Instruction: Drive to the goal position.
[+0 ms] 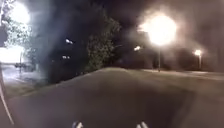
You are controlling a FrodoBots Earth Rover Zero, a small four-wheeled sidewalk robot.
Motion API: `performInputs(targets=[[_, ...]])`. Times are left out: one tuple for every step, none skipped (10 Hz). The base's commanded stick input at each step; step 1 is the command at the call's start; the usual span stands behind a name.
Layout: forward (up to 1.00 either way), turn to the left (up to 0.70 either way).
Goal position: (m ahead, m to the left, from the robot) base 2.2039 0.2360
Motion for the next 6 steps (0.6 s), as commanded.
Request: performInputs(targets=[[0.50, 0.00], [0.50, 0.00], [0.50, 0.00], [0.50, 0.00], [0.50, 0.00], [0.50, 0.00]])
